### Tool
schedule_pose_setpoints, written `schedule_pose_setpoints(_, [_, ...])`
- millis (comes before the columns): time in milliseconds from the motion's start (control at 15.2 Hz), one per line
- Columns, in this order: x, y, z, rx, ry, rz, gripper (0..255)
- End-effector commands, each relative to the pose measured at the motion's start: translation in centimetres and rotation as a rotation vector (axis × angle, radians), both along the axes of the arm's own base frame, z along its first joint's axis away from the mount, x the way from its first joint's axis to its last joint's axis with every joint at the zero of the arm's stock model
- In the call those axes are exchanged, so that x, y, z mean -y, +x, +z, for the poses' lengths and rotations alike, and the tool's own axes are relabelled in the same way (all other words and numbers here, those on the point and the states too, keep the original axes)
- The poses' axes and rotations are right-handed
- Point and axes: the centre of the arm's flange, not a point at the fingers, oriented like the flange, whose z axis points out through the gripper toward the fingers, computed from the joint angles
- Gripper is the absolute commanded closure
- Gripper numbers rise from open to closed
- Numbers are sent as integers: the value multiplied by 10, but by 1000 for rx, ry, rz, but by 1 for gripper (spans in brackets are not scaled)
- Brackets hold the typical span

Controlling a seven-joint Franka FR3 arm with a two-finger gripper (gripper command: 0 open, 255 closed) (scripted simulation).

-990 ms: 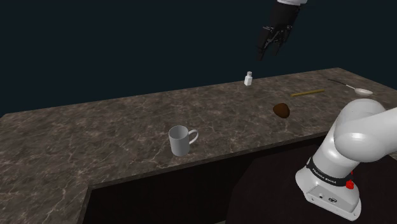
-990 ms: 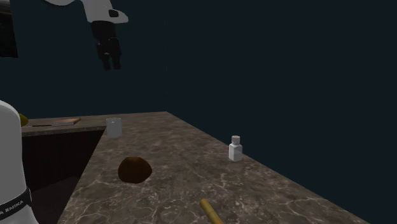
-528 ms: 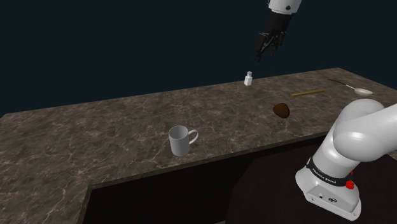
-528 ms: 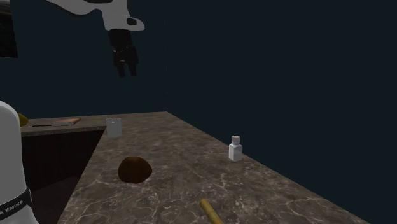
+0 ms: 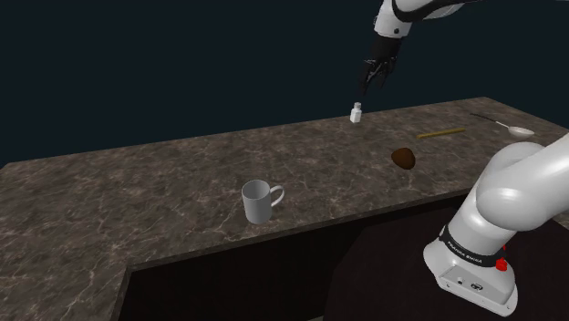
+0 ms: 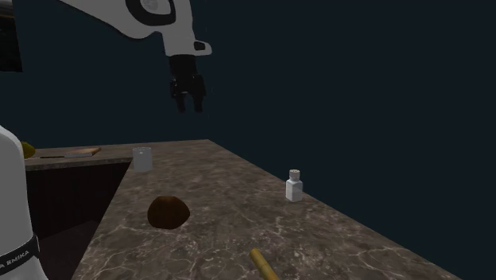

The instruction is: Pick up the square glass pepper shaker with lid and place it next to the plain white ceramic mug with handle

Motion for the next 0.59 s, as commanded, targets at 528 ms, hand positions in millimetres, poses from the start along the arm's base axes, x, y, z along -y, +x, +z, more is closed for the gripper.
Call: schedule_pose_setpoints(528, [102,60,-57,-27,-17,9,0])
